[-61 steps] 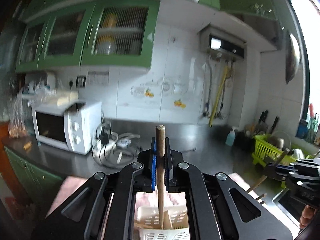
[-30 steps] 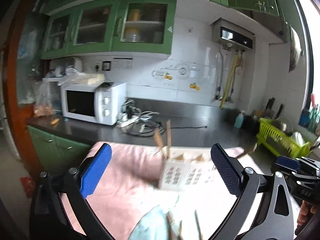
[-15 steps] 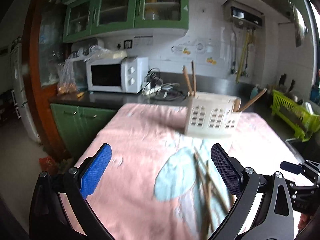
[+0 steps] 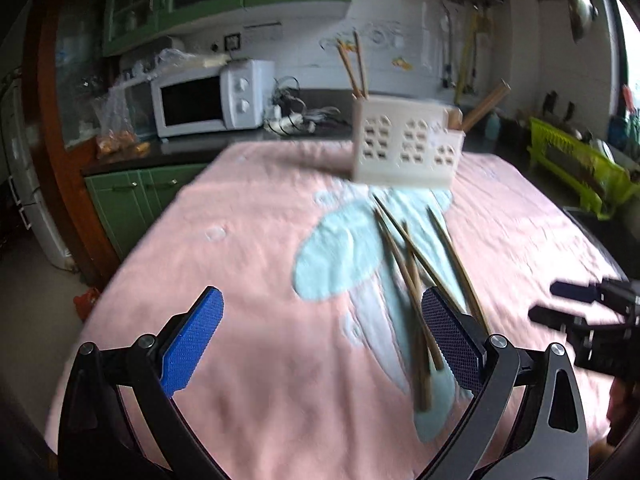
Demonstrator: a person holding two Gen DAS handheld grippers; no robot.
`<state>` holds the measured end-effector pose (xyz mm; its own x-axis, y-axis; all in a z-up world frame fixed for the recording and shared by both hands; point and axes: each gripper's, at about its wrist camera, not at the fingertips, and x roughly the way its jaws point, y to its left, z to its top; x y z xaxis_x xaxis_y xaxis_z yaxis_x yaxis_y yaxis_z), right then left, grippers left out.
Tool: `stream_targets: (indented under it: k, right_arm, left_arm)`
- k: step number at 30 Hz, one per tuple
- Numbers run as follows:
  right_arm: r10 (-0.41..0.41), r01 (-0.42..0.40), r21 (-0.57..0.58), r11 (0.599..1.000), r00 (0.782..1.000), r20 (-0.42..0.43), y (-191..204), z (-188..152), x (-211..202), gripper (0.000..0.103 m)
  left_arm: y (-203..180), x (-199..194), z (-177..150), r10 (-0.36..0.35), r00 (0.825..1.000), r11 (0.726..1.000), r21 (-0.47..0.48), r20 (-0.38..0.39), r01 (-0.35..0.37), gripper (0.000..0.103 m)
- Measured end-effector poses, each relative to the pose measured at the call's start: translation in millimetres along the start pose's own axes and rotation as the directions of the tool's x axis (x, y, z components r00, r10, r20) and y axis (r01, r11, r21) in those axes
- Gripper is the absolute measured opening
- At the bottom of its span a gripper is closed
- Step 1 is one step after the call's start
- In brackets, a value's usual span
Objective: Organize utensils
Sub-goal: 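Move both open tools back over the remaining chopsticks on the cloth, then grasp a chopstick with the left tool while the right tool grasps another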
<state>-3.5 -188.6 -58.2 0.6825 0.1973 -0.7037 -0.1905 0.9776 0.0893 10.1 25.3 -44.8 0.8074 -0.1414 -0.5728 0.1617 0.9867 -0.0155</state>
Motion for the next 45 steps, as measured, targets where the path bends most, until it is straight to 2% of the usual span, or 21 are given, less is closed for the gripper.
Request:
stream_targets:
  k: [3,5,6,8,9,13,15,19,22,25,30,34,38,45]
  right_arm:
    - [0.006,-0.006,0.029,1.0,1.0,-0.011,-8,-2,0,0.054]
    - [-0.001,0.001,0.037,0.999,1.0,-0.014,-11,-3,0,0.054]
    - [-0.002,0.003,0.044,0.999,1.0,-0.013,-14,-3,0,0.054]
    - [-0.003,0.003,0.059,0.998,1.0,-0.009,-16,-4,-2,0.054]
    - [0.0,0.001,0.066,0.998,1.0,-0.008,-18,-4,-2,0.054]
    - [-0.003,0.003,0.077,0.997,1.0,-0.008,-22,-6,-3,0.054]
    - [0.003,-0.002,0.087,0.996,1.0,-0.011,-24,-7,-3,0.054]
    - [0.009,-0.009,0.101,0.995,1.0,-0.006,-27,-6,-4,0.054]
    - [0.014,-0.013,0.104,0.995,1.0,-0.003,-27,-6,-5,0.054]
    - [0.022,-0.021,0.104,0.994,1.0,-0.006,-26,-6,-4,0.054]
    - [0.035,-0.034,0.099,0.995,0.999,-0.014,-21,-8,-2,0.054]
    - [0.042,-0.041,0.094,0.995,0.999,-0.017,-18,-9,-3,0.054]
    - [0.055,-0.053,0.07,0.996,0.998,-0.028,-8,-11,-2,0.053]
    - [0.103,-0.101,0.037,0.994,0.992,-0.07,12,-16,9,0.036]
  left_arm:
    - [-13,8,-10,-0.04,0.999,0.999,0.021,-0.037,0.041,0.097]
    - [-22,14,-14,-0.076,0.995,0.996,0.032,-0.062,0.078,0.087]
    - [-26,17,-15,-0.091,0.993,0.995,0.029,-0.075,0.093,0.086]
    - [-33,26,-17,-0.129,0.985,0.991,0.016,-0.111,0.131,0.073]
    - [-38,32,-19,-0.157,0.979,0.987,0.012,-0.134,0.16,0.071]
    - [-49,45,-19,-0.181,0.97,0.983,0.011,-0.164,0.186,0.052]
    - [-51,53,-16,-0.191,0.964,0.981,0.0,-0.185,0.194,0.048]
    - [-55,69,-13,-0.206,0.95,0.978,-0.026,-0.236,0.205,0.032]
    - [-56,78,-11,-0.214,0.943,0.977,-0.044,-0.253,0.21,0.027]
    - [-57,80,-8,-0.21,0.945,0.978,-0.044,-0.25,0.205,0.026]
    - [-60,86,-8,-0.206,0.94,0.978,-0.042,-0.273,0.202,0.015]
    - [-58,84,-7,-0.206,0.943,0.979,-0.053,-0.263,0.199,0.009]
    - [-57,81,-6,-0.2,0.948,0.98,-0.039,-0.247,0.196,0.009]
    - [-45,64,4,-0.206,0.96,0.979,-0.05,-0.189,0.2,0.005]
